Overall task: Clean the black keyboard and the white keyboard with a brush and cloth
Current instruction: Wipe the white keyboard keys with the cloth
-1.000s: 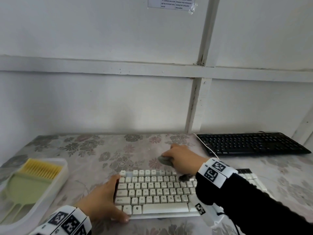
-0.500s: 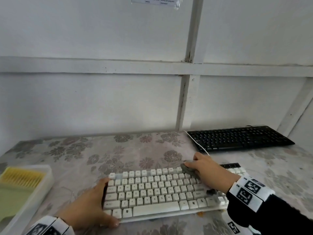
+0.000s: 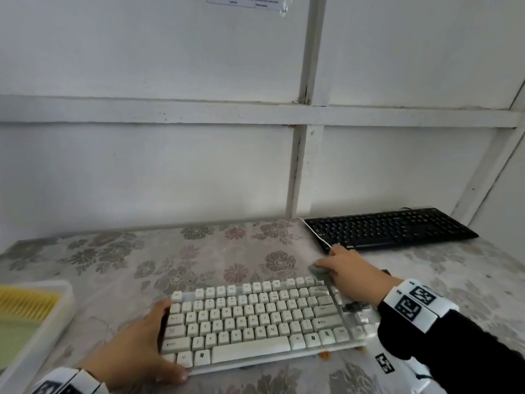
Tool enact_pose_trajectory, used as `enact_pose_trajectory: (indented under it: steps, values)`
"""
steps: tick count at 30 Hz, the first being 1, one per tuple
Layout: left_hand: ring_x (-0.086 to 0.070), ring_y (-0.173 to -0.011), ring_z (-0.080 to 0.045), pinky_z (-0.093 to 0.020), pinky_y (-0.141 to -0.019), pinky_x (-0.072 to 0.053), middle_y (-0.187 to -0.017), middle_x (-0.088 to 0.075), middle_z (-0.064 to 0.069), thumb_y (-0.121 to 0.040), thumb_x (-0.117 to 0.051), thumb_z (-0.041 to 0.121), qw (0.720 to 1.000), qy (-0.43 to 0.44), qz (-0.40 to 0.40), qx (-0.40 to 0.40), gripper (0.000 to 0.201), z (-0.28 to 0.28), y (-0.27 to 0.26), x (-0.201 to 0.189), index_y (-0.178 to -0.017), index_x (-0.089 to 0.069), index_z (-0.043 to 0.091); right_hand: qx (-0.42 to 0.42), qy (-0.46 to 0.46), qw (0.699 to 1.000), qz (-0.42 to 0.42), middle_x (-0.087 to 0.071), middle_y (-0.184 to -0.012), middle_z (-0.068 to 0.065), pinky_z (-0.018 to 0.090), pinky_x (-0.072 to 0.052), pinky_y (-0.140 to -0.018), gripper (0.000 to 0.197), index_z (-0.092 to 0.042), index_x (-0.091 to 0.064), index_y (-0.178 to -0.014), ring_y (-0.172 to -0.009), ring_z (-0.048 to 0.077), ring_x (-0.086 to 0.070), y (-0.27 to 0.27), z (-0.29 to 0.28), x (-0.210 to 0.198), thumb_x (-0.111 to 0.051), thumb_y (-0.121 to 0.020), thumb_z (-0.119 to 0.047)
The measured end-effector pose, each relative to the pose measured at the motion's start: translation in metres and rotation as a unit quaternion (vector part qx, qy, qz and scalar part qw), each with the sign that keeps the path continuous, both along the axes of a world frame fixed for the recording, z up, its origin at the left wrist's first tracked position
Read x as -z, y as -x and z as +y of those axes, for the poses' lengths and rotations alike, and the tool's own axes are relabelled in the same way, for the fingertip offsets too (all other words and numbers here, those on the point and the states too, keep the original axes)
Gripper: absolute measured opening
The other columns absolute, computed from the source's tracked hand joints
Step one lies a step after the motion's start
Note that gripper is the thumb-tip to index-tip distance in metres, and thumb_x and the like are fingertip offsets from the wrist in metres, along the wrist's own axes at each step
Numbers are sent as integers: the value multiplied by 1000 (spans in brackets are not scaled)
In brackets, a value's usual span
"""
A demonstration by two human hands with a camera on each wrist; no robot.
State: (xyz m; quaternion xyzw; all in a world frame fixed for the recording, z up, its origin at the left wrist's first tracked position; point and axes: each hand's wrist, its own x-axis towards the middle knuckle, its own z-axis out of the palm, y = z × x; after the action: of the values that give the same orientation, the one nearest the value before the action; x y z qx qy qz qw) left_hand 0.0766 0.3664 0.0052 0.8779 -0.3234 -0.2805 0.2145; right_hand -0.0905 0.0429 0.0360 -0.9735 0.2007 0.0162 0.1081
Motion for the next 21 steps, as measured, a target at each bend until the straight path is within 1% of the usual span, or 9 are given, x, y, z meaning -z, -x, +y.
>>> enact_pose_trajectory:
  steps: [3,5,8,12,14,16,17,19,21]
  values:
    - [-49,-104,6,-11,-84,-38,-115,-47,26,-42,-82,57,1000,2,7,-6,122,1,-1,1,-138,-9,39,-59,-50,997,-13,-38,-93,-12,23,-42,-88,17,-29,-63,-104,-91,10,-44,-12,30,2,-51,-96,-22]
    - [-49,-106,6,-11,-85,-38,-117,-46,26,-41,-83,56,1000,6,11,-7,122,1,-1,2,-138,-10,39,-79,0,997,4,-34,-97,-7,26,-37,-83,19,-23,-61,-104,-91,14,-38,-15,40,8,-45,-96,-16]
    - [-49,-109,4,-12,-90,-38,-122,-46,24,-40,-83,58,1000,9,5,-3,124,2,-1,2,-139,-10,39,-40,19,999,17,-34,-99,-5,30,-42,-91,20,-22,-61,-107,-94,14,-37,-8,25,15,-47,-95,-14]
    - [-48,-110,4,-12,-90,-36,-122,-45,23,-41,-83,58,1000,6,2,1,126,1,0,2,-140,-8,37,52,21,998,21,-36,-91,-8,26,-47,-81,20,-23,-58,-82,-88,15,-47,10,-3,9,-47,-95,-13]
    - [-48,-107,2,-10,-86,-35,-118,-45,23,-45,-83,55,1000,0,-9,2,123,0,1,3,-140,-7,37,89,24,995,36,-33,-90,-6,27,-40,-75,36,-27,-43,-64,-88,20,-44,11,-6,3,-43,-90,-1]
    - [-49,-103,3,-9,-82,-35,-112,-46,23,-47,-82,52,1000,-2,-17,-1,120,-1,3,2,-139,-7,37,97,22,994,35,-31,-88,-6,26,-36,-70,39,-26,-39,-61,-89,21,-42,9,-6,-2,-39,-84,5]
    - [-50,-103,3,-9,-82,-36,-112,-47,23,-46,-82,52,1000,1,-18,-2,120,0,3,2,-139,-8,37,78,19,996,25,-32,-86,-8,25,-40,-72,36,-26,-48,-65,-89,20,-43,6,-4,-3,-42,-86,2]
    - [-50,-106,4,-9,-85,-36,-116,-48,23,-43,-82,54,1000,7,-12,0,121,1,2,1,-139,-9,37,22,-18,1000,4,-39,-94,-10,27,-45,-87,21,-26,-65,-93,-95,18,-48,2,9,-1,-49,-94,-13]
    - [-49,-107,5,-8,-85,-37,-119,-48,24,-41,-81,55,1000,12,-3,1,122,2,2,-1,-139,-10,38,-28,-35,999,10,-45,-113,-3,28,-39,-95,30,-22,-61,-121,-107,20,-47,1,19,4,-46,-96,-14]
